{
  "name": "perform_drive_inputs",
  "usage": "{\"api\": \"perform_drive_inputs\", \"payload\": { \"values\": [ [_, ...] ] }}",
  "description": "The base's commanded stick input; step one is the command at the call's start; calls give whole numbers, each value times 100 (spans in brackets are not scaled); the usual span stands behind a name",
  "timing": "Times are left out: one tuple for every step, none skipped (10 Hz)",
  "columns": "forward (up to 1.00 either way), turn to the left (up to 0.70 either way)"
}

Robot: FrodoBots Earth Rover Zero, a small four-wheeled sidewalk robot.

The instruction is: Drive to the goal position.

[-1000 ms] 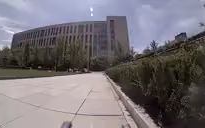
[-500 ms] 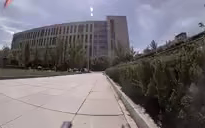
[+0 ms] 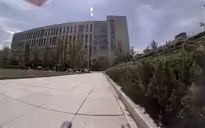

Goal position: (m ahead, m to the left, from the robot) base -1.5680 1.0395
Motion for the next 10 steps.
{"api": "perform_drive_inputs", "payload": {
  "values": [
    [0, 0],
    [0, 0],
    [0, 0],
    [0, 0],
    [2, 0],
    [4, 0],
    [4, 0],
    [4, 0],
    [1, 0],
    [4, 0]
  ]
}}
